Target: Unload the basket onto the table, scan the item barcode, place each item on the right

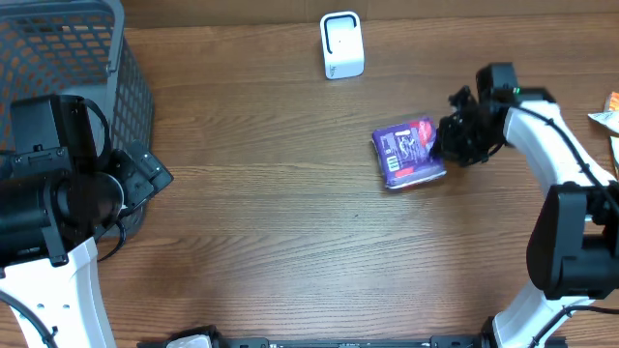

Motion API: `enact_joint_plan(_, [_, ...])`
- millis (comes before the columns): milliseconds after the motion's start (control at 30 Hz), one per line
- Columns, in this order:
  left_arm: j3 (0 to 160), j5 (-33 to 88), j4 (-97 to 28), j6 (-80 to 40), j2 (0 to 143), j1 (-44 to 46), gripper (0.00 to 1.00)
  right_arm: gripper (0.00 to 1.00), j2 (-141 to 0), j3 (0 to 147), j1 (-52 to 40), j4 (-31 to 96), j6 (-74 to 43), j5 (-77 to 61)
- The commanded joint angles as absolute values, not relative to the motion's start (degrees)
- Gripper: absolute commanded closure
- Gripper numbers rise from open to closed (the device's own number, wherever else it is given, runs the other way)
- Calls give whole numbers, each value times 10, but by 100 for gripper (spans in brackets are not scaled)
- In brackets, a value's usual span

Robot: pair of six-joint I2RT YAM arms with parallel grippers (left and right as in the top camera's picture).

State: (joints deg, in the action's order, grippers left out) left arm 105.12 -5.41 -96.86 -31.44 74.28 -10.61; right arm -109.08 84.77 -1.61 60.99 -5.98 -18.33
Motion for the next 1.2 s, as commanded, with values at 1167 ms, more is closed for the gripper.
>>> enact_joint_plan(1167, [1051, -60, -968, -323, 743, -109, 0, 87, -1059, 1021, -153, 800, -285, 152])
